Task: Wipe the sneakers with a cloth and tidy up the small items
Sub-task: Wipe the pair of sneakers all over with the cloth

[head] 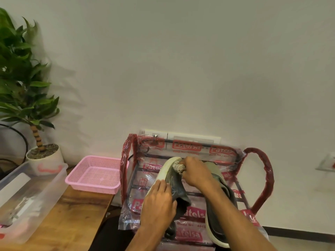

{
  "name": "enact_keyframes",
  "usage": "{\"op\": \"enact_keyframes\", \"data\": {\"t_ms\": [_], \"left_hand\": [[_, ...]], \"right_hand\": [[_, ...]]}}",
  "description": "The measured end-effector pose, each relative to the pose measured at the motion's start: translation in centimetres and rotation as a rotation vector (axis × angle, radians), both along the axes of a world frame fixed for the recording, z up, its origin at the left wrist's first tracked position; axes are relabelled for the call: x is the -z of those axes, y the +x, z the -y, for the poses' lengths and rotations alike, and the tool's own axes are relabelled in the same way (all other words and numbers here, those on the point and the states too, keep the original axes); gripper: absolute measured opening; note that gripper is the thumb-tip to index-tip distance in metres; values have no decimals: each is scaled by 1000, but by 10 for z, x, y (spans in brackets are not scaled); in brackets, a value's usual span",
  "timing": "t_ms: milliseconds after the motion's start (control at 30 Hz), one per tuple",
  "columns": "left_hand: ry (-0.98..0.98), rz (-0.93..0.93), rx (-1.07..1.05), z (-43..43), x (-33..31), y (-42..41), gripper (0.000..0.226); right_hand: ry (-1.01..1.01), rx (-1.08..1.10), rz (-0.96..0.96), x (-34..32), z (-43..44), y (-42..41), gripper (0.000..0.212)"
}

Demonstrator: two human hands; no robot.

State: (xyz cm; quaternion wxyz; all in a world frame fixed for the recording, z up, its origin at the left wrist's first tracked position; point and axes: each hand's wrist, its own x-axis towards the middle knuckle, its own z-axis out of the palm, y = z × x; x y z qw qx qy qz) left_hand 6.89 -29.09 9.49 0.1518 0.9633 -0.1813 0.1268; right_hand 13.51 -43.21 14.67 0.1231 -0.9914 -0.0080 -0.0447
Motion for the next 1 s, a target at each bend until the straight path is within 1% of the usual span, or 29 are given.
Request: {"op": "enact_keyframes", "data": {"t_ms": [67, 133, 233, 300, 333, 433, 467, 533, 667, 733, 833, 900, 967, 1000], "left_hand": [[17, 0, -8, 0, 1, -1, 55], [22, 8, -14, -2, 0, 1, 53], [15, 7, -6, -4, 2, 4, 51], [39, 5, 17, -1, 3, 2, 54], [52, 1, 25, 0, 4, 1, 56], [58, 6, 20, 0, 4, 2, 55], [49, 11, 18, -2, 3, 3, 54], [25, 9, 12, -5, 2, 5, 52], [-12, -5, -5, -8, 1, 9, 45], [-13, -9, -4, -7, 1, 9, 45], [-12, -13, -5, -5, 3, 8, 46], [-16, -21, -9, -6, 2, 7, 45], [-22, -23, -17, -8, 1, 9, 43], [-19, -23, -21, -9, 0, 10, 42]], "right_hand": [[-5, 7, 26, 7, -15, -8, 25], [54, -19, -15, 15, -24, -16, 27], [125, -67, -65, 24, -18, -22, 12], [83, -51, -49, 21, -10, -22, 8], [24, -39, -26, 19, -9, -22, 9], [-203, -76, 40, 19, -13, -20, 22], [-248, -93, 43, 20, -16, -20, 25], [-220, -104, 10, 22, -21, -20, 26], [-136, -175, -27, 15, -21, -23, 17], [-177, -197, -34, 9, -19, -21, 17], [-326, -173, -18, 9, -17, -13, 27], [-375, -171, -10, 15, -20, -11, 28], [-314, -191, -47, 18, -22, -12, 22], [-246, -207, -80, 16, -20, -12, 15]]}}
